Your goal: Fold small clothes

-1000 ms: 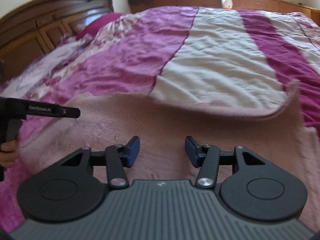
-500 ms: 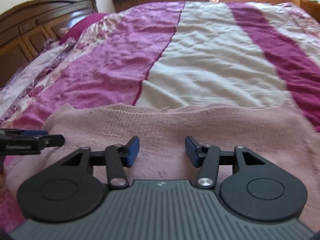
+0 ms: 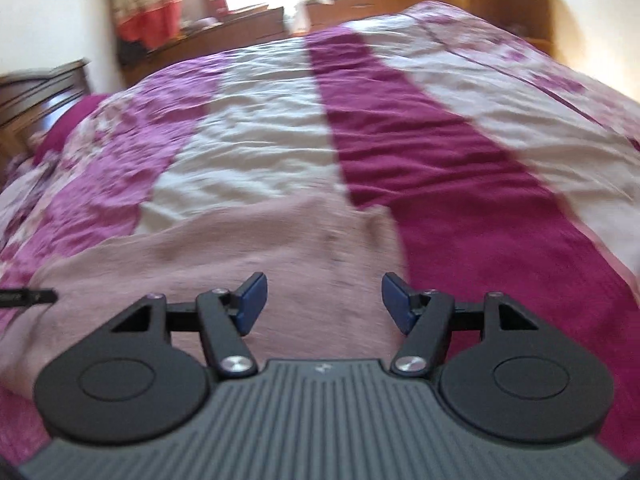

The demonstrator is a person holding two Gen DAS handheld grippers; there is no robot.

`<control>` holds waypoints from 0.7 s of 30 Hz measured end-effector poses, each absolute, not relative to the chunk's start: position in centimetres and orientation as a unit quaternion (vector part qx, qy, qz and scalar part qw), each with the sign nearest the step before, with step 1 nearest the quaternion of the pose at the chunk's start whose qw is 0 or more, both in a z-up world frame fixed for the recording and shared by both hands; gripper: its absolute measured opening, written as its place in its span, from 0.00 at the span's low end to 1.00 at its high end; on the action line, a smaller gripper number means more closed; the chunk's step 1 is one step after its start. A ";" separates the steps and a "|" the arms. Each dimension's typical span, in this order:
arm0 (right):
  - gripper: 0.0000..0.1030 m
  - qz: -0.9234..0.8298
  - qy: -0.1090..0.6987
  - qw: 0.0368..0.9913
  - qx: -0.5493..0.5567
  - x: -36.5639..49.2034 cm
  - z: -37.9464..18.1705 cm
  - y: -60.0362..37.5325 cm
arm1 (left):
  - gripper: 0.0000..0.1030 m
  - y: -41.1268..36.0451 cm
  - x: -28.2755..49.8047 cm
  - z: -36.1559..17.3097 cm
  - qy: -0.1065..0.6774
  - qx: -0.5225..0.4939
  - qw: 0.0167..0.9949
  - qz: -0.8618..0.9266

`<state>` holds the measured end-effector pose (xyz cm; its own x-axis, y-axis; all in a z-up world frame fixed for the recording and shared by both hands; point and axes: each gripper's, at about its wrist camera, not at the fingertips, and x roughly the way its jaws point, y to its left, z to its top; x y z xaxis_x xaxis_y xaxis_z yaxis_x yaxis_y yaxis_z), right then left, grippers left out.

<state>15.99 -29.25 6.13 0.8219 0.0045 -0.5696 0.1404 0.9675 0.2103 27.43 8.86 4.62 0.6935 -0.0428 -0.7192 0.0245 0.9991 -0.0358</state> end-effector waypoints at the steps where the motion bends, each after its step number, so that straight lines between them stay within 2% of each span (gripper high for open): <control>1: 0.64 -0.042 0.295 0.945 0.133 15.7 5.9 -29.7 | 0.73 8.8 27.2 4.7 0.392 -0.010 0.920 -0.016; 2: 0.64 -0.045 0.294 0.944 0.144 15.5 5.7 -30.2 | 0.73 8.7 26.8 4.9 0.394 -0.012 0.919 -0.012; 4: 0.74 -0.044 0.297 0.940 0.162 15.2 5.2 -30.9 | 0.73 8.8 26.2 5.4 0.400 -0.022 0.916 -0.003; 5: 0.75 -0.040 0.298 0.938 0.171 15.0 4.9 -31.2 | 0.73 8.8 25.8 5.8 0.402 -0.024 0.915 0.002; 14: 0.77 0.011 0.322 0.915 0.243 14.8 2.0 -31.9 | 0.74 9.6 21.0 9.7 0.402 -0.016 0.915 0.034; 21: 0.77 0.041 0.308 0.910 0.274 14.5 1.4 -31.8 | 0.75 9.1 18.0 9.3 0.416 -0.007 0.908 0.057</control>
